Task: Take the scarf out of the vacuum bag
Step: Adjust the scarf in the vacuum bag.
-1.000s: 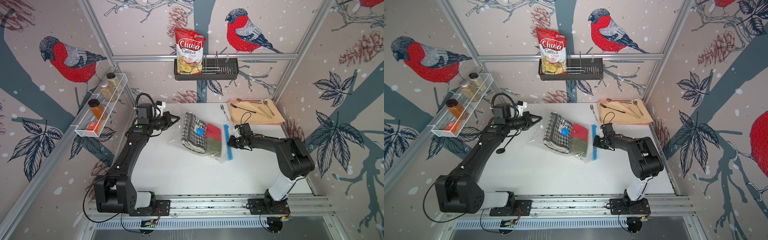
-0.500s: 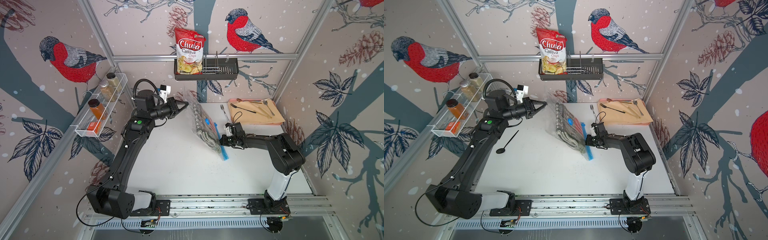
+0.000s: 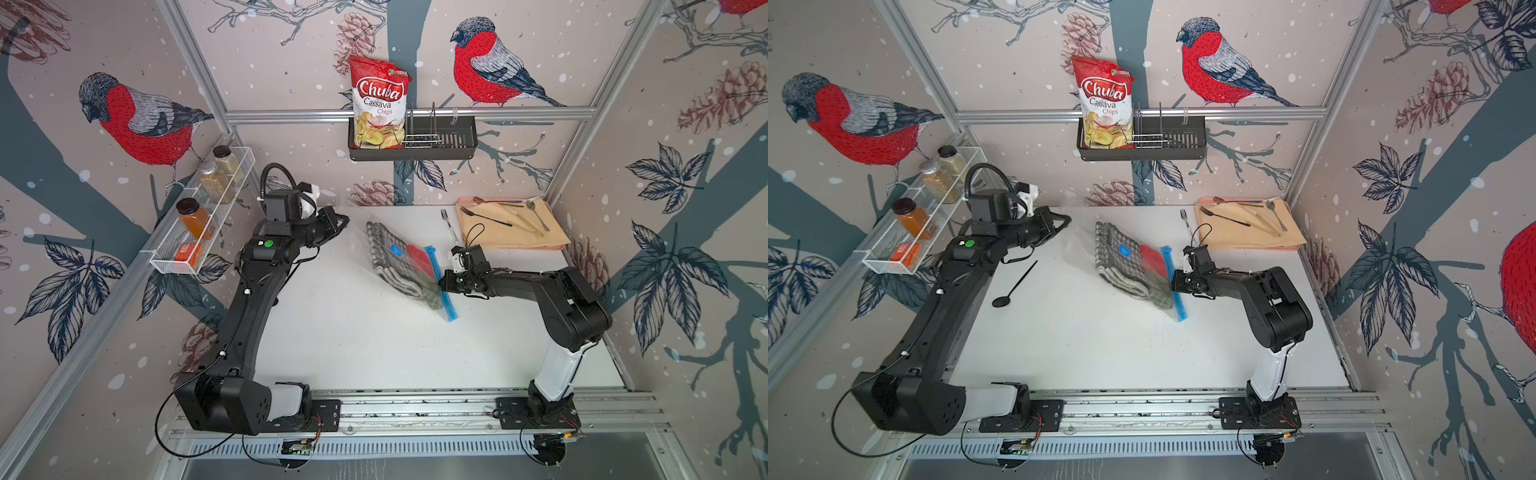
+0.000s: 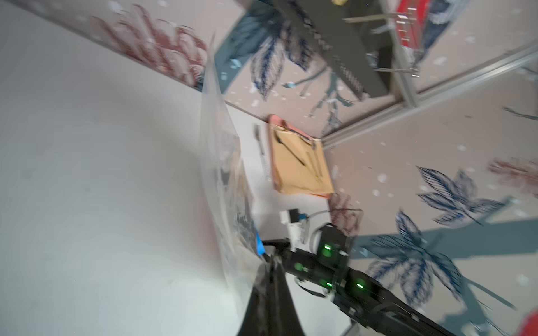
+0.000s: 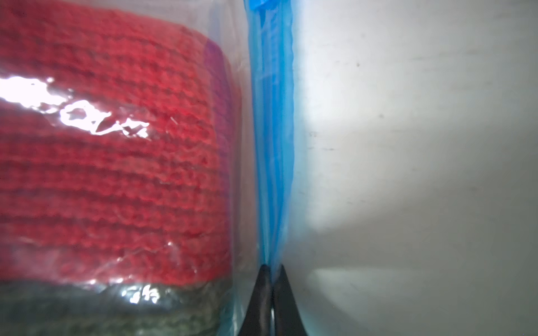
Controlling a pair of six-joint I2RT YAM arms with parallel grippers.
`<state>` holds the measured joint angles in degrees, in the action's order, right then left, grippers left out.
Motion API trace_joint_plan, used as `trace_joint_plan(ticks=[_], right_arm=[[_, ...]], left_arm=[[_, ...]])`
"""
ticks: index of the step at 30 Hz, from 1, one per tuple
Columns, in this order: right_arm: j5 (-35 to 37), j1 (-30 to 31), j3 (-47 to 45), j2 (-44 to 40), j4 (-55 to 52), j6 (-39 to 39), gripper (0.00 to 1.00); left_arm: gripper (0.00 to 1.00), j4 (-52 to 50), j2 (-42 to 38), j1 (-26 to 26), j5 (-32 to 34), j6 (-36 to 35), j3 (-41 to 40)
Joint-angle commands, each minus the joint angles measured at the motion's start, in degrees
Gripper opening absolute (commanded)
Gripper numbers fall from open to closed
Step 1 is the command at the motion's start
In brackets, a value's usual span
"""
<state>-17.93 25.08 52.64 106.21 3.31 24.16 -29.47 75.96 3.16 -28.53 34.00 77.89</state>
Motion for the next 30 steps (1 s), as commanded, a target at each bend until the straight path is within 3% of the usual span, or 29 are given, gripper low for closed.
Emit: trace_joint_plan(ticks=[1, 7, 12, 15, 18, 19, 23, 24, 25, 27, 30], right_arm=[[7.21, 0.22, -0.96, 0.95, -15.71, -0.49, 0.00], [5.00, -0.03, -3.57, -1.41, -11.87, -0.03, 0.00], [1.14, -0.12, -4.91, -3.18, -9.50, 0.44, 0.00], [-0.77, -0.12, -6.12, -5.07, -7.57, 0.36, 0.00], [-3.20, -0.13, -6.84, -6.99, -6.86, 0.03, 0.01], [-4.12, -0.12, -7.03, -7.54, -6.58, 0.07, 0.06], [-6.28, -0.68, -8.29, -10.52, -4.93, 0.66, 0.46], [-7.03, -1.26, -8.48, -11.32, -4.59, 0.98, 0.65], [-7.66, -1.89, -8.65, -12.25, -4.29, 1.42, 0.73], [-8.76, -3.25, -9.19, -14.29, -3.49, 2.20, 0.80], [-8.33, -5.33, -9.82, -17.06, -2.95, 3.08, 0.80]], left_arm=[[0.00, -5.58, 0.47, -2.79, 10.36, -7.08, -4.58], [0.00, -7.52, 3.05, -1.39, 28.68, -9.40, -9.71], [0.00, -6.39, 8.57, 0.44, 32.57, -7.49, -13.17], [0.01, -4.30, 10.25, 4.09, 39.88, -5.22, -15.27], [0.25, -3.16, 10.61, 6.13, 45.02, -2.80, -16.30], [0.28, -3.08, 10.41, 6.34, 46.61, -2.05, -16.46], [0.37, -2.56, 7.95, 8.19, 51.84, -1.06, -16.90], [0.41, -2.76, 7.03, 9.17, 53.49, -0.82, -16.75], [0.42, -3.50, 6.22, 10.12, 54.93, -0.57, -16.19], [0.42, -4.18, 4.31, 12.11, 57.25, -0.02, -15.17], [0.45, -2.18, 1.45, 16.36, 58.45, -0.34, -14.78]])
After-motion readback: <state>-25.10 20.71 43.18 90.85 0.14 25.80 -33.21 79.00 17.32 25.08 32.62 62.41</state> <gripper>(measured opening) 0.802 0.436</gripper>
